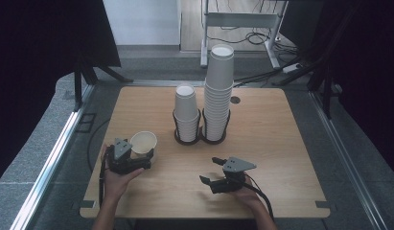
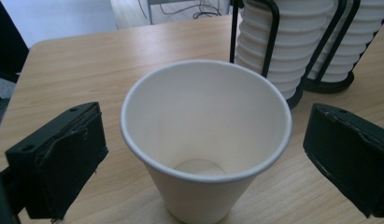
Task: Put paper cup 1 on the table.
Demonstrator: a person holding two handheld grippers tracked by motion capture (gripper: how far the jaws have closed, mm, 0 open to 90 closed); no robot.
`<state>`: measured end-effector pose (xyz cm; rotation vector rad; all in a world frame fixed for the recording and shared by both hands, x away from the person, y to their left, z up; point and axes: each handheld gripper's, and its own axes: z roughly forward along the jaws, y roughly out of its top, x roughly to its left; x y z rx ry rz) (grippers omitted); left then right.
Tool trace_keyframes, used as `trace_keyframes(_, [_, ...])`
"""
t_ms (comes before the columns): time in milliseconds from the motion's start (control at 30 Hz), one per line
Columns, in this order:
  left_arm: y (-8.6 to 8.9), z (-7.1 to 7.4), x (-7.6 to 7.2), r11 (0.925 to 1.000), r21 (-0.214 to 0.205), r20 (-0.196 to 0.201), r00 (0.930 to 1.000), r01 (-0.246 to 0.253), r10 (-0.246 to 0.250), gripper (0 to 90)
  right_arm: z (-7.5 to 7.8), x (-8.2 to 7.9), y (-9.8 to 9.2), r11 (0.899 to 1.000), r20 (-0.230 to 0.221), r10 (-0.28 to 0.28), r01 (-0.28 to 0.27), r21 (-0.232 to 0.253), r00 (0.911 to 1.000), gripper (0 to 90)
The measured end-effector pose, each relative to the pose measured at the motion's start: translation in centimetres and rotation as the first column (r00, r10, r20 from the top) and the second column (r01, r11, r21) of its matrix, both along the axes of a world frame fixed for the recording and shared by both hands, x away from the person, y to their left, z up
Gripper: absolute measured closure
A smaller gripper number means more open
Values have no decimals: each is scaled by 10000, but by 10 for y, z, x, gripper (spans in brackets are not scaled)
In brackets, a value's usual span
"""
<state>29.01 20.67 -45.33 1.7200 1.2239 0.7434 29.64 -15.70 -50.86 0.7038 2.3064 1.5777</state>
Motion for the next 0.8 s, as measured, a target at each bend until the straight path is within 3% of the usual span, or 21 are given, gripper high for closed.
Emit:
trace_keyframes(133, [6, 8, -4, 9982, -592, 530, 9986, 18, 14, 91, -1, 1, 0, 10000, -35, 9, -9, -20, 10000, 154])
trace_keyframes(200, [6, 12, -6, 9980, -622, 629, 9980, 100, -61, 147, -1, 1, 0, 10000, -34, 5, -5, -18, 10000, 154])
trace_keyframes(333, [4, 14, -10, 9974, -717, 929, 9957, 108, -41, 146, 0, 0, -1, 10000, -12, -28, 28, -2, 10000, 154])
trace_keyframes(500, [0, 16, -11, 9942, -966, 846, 9956, 481, -400, 146, 1, 0, -1, 10000, 71, -68, 68, 26, 10000, 155])
trace_keyframes(600, [-2, 17, -11, 9946, -893, 956, 9945, 522, -436, 146, 2, 0, -2, 9999, 141, -127, 126, 74, 9998, 155])
trace_keyframes(800, [-7, 17, -11, 9848, -1324, 838, 9913, 1123, -1018, 147, 3, 1, -4, 9995, 257, -294, 291, 139, 9992, 158])
